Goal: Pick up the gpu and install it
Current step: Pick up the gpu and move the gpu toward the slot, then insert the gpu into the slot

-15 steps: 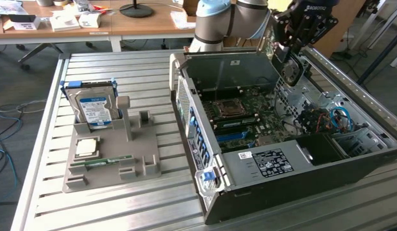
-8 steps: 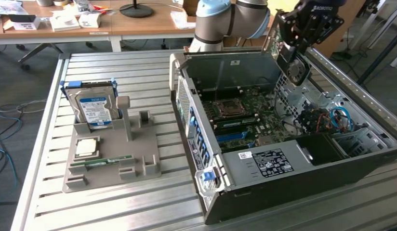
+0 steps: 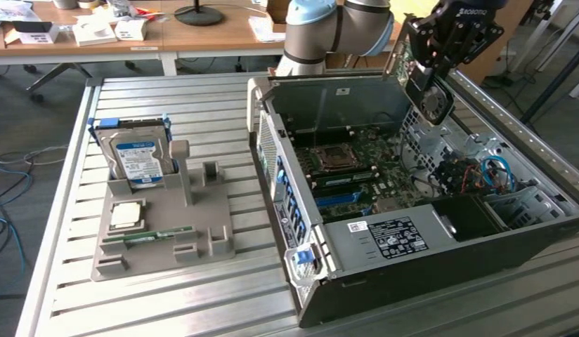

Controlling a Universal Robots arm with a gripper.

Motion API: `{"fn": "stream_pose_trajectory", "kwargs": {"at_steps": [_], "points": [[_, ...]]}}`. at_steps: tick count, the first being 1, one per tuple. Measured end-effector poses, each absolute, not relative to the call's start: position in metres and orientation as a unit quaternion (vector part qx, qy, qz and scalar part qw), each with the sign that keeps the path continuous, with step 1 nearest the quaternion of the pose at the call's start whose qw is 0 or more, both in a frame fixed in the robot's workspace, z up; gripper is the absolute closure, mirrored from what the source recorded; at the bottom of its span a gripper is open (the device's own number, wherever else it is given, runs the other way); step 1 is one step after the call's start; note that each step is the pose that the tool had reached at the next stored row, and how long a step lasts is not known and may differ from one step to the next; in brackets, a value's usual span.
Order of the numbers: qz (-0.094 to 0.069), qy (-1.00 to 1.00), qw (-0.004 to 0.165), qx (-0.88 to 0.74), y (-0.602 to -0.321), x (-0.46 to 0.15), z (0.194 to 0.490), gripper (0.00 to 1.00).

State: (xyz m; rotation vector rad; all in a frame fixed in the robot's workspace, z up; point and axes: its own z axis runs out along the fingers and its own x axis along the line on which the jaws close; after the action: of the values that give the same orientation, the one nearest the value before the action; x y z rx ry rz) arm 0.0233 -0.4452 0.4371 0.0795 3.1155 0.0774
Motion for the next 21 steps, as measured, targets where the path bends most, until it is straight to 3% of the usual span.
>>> {"fn": "stream_pose_trajectory", "kwargs": {"at_steps": [21], "points": [[0.025,0.999,0.012,0.025,-0.4452,0.0261,0.4369,0.74]]}}
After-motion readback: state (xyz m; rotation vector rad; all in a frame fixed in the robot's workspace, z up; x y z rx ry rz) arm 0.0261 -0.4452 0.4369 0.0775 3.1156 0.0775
